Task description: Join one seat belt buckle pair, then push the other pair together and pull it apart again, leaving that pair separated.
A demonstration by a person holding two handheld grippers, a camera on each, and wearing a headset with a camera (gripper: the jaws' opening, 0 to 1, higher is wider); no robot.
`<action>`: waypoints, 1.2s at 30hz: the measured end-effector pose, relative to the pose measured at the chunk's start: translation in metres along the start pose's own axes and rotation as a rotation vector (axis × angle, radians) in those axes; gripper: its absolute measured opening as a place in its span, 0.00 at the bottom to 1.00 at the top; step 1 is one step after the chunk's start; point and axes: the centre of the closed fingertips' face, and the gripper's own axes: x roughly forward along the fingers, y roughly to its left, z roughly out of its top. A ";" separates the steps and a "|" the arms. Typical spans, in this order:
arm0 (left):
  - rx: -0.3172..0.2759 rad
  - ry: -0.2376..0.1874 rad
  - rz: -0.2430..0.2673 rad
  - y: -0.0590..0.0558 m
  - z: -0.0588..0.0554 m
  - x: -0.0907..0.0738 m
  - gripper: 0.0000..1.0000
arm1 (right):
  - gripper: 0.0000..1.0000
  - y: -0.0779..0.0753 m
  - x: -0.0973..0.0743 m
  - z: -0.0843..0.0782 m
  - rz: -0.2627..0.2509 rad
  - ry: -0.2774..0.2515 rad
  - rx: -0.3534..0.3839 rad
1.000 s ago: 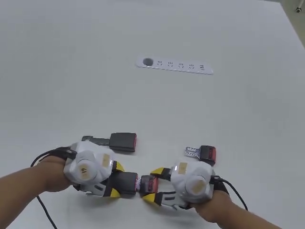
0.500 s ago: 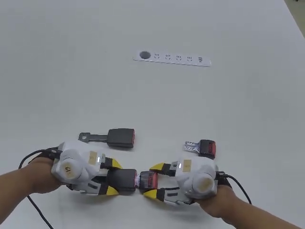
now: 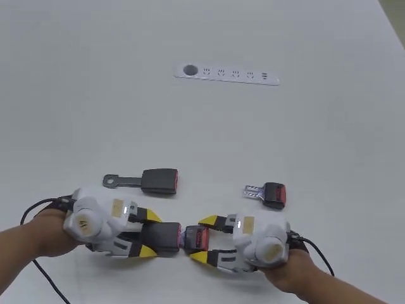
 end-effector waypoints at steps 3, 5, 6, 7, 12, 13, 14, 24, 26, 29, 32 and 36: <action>0.001 0.001 -0.002 -0.001 0.002 0.000 0.33 | 0.35 -0.001 0.000 0.000 0.003 -0.002 0.007; -0.002 -0.001 -0.002 0.000 0.001 0.000 0.33 | 0.35 -0.001 0.000 0.000 0.004 -0.003 0.007; -0.002 -0.002 -0.003 0.000 0.000 0.000 0.33 | 0.35 -0.001 0.000 0.000 0.004 -0.004 0.009; -0.004 -0.002 -0.003 0.000 0.001 0.000 0.33 | 0.35 -0.001 0.000 0.000 0.004 -0.005 0.012; -0.006 -0.005 -0.006 -0.001 0.002 -0.001 0.33 | 0.35 -0.001 0.000 -0.001 -0.001 -0.008 0.011; -0.003 -0.004 -0.008 -0.001 0.002 -0.001 0.33 | 0.35 0.000 0.000 -0.001 -0.004 -0.008 0.003; -0.003 -0.004 -0.009 -0.001 0.002 -0.001 0.33 | 0.35 0.000 0.001 -0.001 -0.006 -0.008 0.002; -0.012 -0.012 -0.007 -0.002 0.006 -0.002 0.33 | 0.35 -0.001 0.000 -0.001 -0.014 -0.020 0.010; -0.015 -0.015 -0.005 -0.001 0.005 -0.002 0.33 | 0.35 -0.001 0.000 -0.001 -0.014 -0.022 0.012; -0.016 -0.017 -0.005 -0.002 0.005 -0.002 0.33 | 0.35 -0.001 0.000 -0.001 -0.015 -0.021 0.027; -0.013 -0.015 -0.007 -0.001 0.004 -0.002 0.33 | 0.35 -0.001 0.000 -0.001 -0.012 -0.014 0.022; -0.031 -0.013 0.000 -0.002 0.005 -0.002 0.34 | 0.36 0.000 0.001 0.000 -0.015 -0.014 0.024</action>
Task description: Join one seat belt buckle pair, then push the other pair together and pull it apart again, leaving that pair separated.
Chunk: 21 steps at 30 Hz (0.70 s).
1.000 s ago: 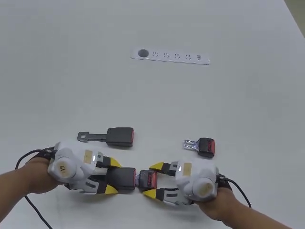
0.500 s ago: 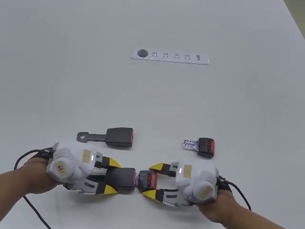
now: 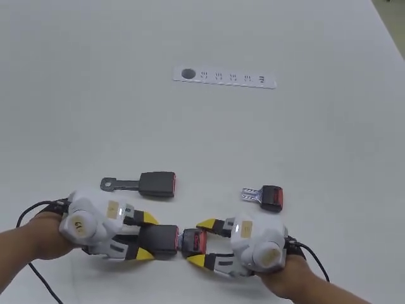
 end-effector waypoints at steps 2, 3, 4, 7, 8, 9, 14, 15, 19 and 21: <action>0.003 0.012 -0.004 0.000 0.000 0.000 0.34 | 0.37 0.001 0.001 0.001 -0.004 0.006 -0.018; 0.008 0.021 -0.010 0.000 0.001 0.001 0.34 | 0.37 0.000 0.001 0.001 -0.002 0.008 -0.011; 0.018 0.032 -0.013 -0.001 0.001 0.001 0.34 | 0.37 0.000 0.000 0.002 0.002 0.005 -0.002; 0.032 0.071 -0.011 -0.001 0.001 0.002 0.34 | 0.41 -0.003 -0.002 -0.008 -0.032 0.090 -0.020; 0.024 0.075 -0.004 -0.001 0.002 0.002 0.35 | 0.47 0.001 0.002 -0.001 -0.010 0.047 -0.021; 0.021 0.079 0.000 -0.001 0.003 0.003 0.36 | 0.57 0.004 0.002 0.005 -0.012 0.010 0.040; -0.018 0.062 0.076 0.010 0.011 -0.010 0.62 | 0.78 -0.008 -0.012 0.015 -0.069 -0.013 0.051; -0.024 0.044 0.107 0.015 0.015 -0.017 0.64 | 0.79 -0.012 -0.016 0.015 -0.083 -0.019 0.061; -0.029 0.015 0.161 0.025 0.023 -0.034 0.67 | 0.82 -0.026 -0.030 0.014 -0.126 -0.031 0.082; -0.034 -0.011 0.196 0.033 0.029 -0.044 0.68 | 0.82 -0.032 -0.038 0.014 -0.140 -0.037 0.090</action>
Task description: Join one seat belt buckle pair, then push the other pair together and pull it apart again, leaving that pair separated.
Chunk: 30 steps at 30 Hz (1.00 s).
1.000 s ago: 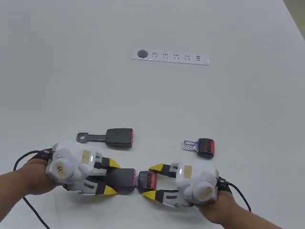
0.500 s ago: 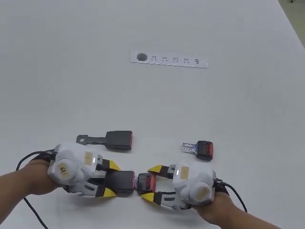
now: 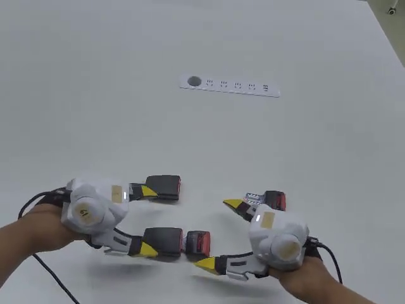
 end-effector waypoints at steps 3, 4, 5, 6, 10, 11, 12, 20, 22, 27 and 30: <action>-0.029 -0.035 0.049 0.016 0.008 -0.010 0.68 | 0.85 -0.011 -0.008 -0.002 -0.012 0.006 0.025; -0.041 -0.041 0.059 0.019 0.010 -0.012 0.69 | 0.86 -0.017 -0.012 -0.004 -0.016 0.010 0.034; -0.047 -0.042 0.064 0.024 0.011 -0.014 0.69 | 0.86 -0.021 -0.015 -0.005 -0.022 0.011 0.031; -0.048 -0.041 0.067 0.028 0.010 -0.015 0.70 | 0.86 -0.026 -0.018 -0.006 -0.032 0.013 0.021; -0.055 -0.034 0.070 0.043 0.007 -0.015 0.76 | 0.86 -0.053 -0.033 -0.016 -0.081 0.040 0.026; -0.052 -0.031 0.063 0.045 0.007 -0.014 0.77 | 0.85 -0.060 -0.037 -0.016 -0.097 0.038 0.030; -0.047 -0.024 0.061 0.047 0.008 -0.012 0.78 | 0.85 -0.068 -0.041 -0.019 -0.108 0.040 0.032; -0.057 -0.025 0.073 0.071 0.009 0.000 0.78 | 0.86 -0.105 -0.065 -0.043 -0.131 0.069 0.055; -0.067 -0.016 0.063 0.074 0.006 0.005 0.78 | 0.85 -0.110 -0.068 -0.052 -0.116 0.099 0.066; -0.055 0.004 0.033 0.074 -0.003 0.018 0.76 | 0.76 -0.118 -0.071 -0.071 -0.095 0.145 0.101; -0.064 0.026 0.007 0.072 -0.010 0.025 0.75 | 0.77 -0.121 -0.070 -0.077 -0.083 0.158 0.093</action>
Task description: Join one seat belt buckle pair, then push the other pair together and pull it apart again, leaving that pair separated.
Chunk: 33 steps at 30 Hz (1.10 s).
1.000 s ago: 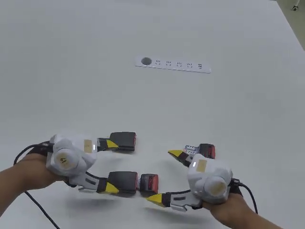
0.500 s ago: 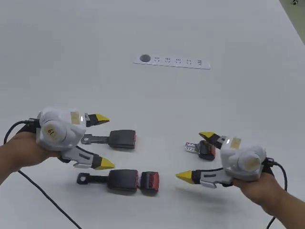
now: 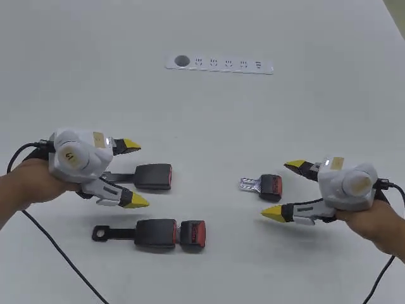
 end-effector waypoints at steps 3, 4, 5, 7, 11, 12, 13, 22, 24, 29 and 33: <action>0.001 0.016 -0.017 0.000 -0.005 0.005 0.73 | 0.76 0.001 0.003 -0.003 0.027 0.013 -0.007; 0.008 0.022 -0.021 0.001 -0.006 0.007 0.73 | 0.75 0.001 0.004 -0.004 0.041 0.024 -0.005; 0.012 0.030 -0.022 0.002 -0.007 0.009 0.72 | 0.75 0.002 0.005 -0.004 0.050 0.024 -0.006; 0.011 0.030 -0.035 0.001 -0.006 0.011 0.69 | 0.73 0.004 0.007 -0.003 0.071 0.029 -0.021; 0.036 0.053 -0.058 0.000 -0.011 0.017 0.64 | 0.68 0.007 0.010 -0.004 0.112 0.045 -0.093; 0.044 0.061 -0.060 -0.001 -0.013 0.018 0.62 | 0.66 0.007 0.011 -0.004 0.108 0.047 -0.079; 0.051 0.071 -0.063 -0.001 -0.015 0.019 0.61 | 0.63 0.007 0.011 -0.002 0.108 0.049 -0.079; 0.064 0.055 -0.072 -0.002 -0.007 0.013 0.36 | 0.42 0.009 0.010 0.001 0.129 0.048 -0.106; 0.076 0.059 -0.083 -0.004 -0.007 0.009 0.35 | 0.38 0.007 0.010 0.003 0.130 0.040 -0.104; 0.090 0.060 -0.092 -0.007 -0.008 0.004 0.35 | 0.37 0.005 0.011 0.004 0.133 0.034 -0.130; 0.099 0.067 -0.102 -0.009 -0.009 0.004 0.35 | 0.36 0.001 0.009 0.003 0.144 -0.001 -0.111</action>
